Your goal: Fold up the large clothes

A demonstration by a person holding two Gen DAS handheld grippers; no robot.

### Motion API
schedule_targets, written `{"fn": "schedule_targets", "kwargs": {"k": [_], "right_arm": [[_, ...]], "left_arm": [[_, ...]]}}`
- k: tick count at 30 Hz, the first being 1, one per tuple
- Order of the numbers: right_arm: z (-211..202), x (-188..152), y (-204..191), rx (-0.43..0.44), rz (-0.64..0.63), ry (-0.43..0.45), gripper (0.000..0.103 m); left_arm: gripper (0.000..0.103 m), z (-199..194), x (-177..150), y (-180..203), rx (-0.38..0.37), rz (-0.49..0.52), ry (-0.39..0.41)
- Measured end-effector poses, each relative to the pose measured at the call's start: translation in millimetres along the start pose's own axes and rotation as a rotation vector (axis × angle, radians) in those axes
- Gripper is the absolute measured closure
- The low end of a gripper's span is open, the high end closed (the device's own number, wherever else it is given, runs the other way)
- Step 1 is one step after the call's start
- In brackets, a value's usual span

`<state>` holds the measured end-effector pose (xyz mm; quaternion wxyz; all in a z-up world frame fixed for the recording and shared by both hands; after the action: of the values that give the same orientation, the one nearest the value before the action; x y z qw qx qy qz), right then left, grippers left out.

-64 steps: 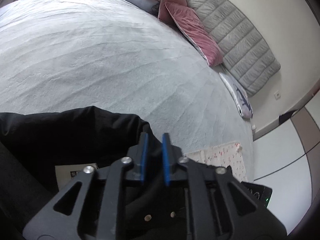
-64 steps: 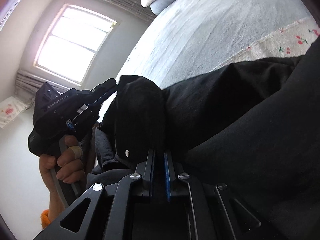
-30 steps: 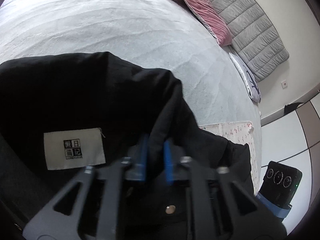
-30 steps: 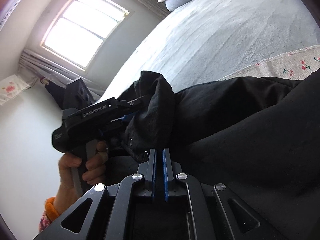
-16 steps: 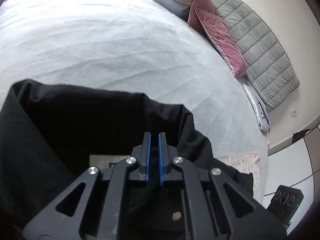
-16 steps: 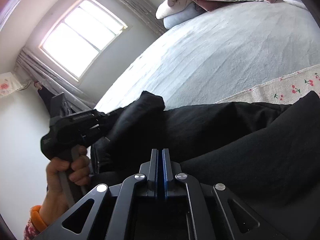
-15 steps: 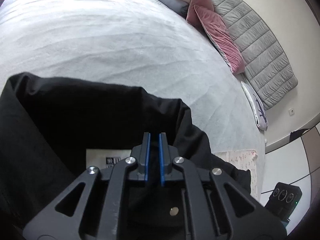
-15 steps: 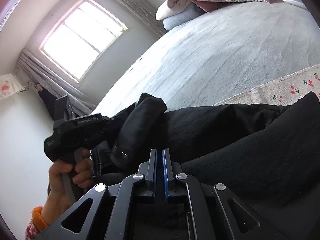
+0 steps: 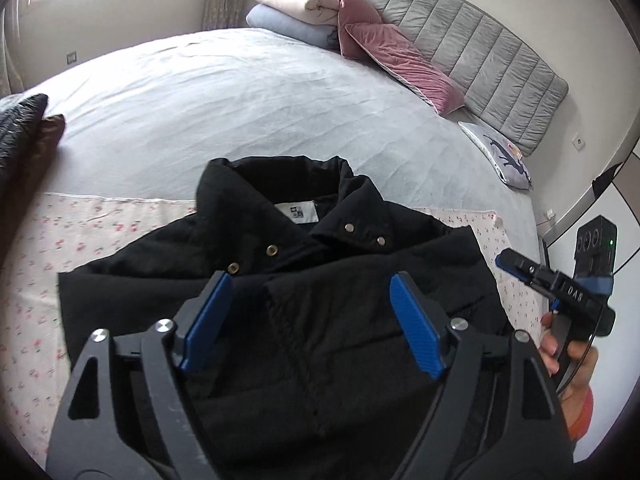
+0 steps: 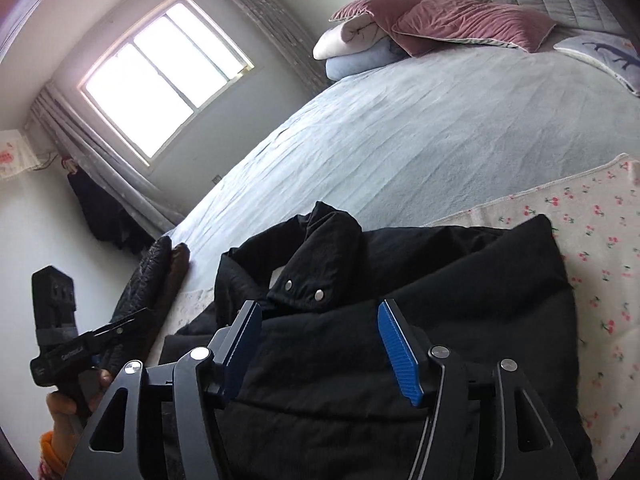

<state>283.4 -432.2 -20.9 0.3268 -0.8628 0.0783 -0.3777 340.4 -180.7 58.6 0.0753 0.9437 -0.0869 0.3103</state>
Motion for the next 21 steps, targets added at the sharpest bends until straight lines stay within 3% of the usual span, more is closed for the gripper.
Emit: {"fn": "schedule_targets", "kwargs": {"k": [8,12,15,21], "right_arm": [[-145.4,-45.3,-51.3,-0.054,-0.057,0.031,0.025],[-198.9,-70.6,-60.6,-0.097,-0.063,0.035,0.023],[-233.8,-90.3,-65.1,-0.075,-0.045,0.049,0.022],[-266.9,-144.4,-62.2,-0.109,-0.084,-0.014,0.02]], "left_arm": [[0.009,-130.8,-73.6,-49.4,0.168,0.076,0.065],[0.009,-179.8,-112.3,-63.7,0.171,0.087,0.075],[0.008,-208.7,-138.6,-70.8,0.175,0.059,0.105],[0.008,-230.4,-205.3,-84.8,0.185,0.051,0.072]]}}
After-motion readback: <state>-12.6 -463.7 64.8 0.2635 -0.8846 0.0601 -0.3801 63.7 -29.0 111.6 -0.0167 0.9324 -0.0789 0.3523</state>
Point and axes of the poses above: each gripper's, at about its wrist camera, not at the fingertips, and z roughly the way its jaws point, y to its right, x to its top, the point moved 7 cm from there along z, roughly the way its jaws point, and after that the axes turned 11 degrees about x, right-handed, at the moved point
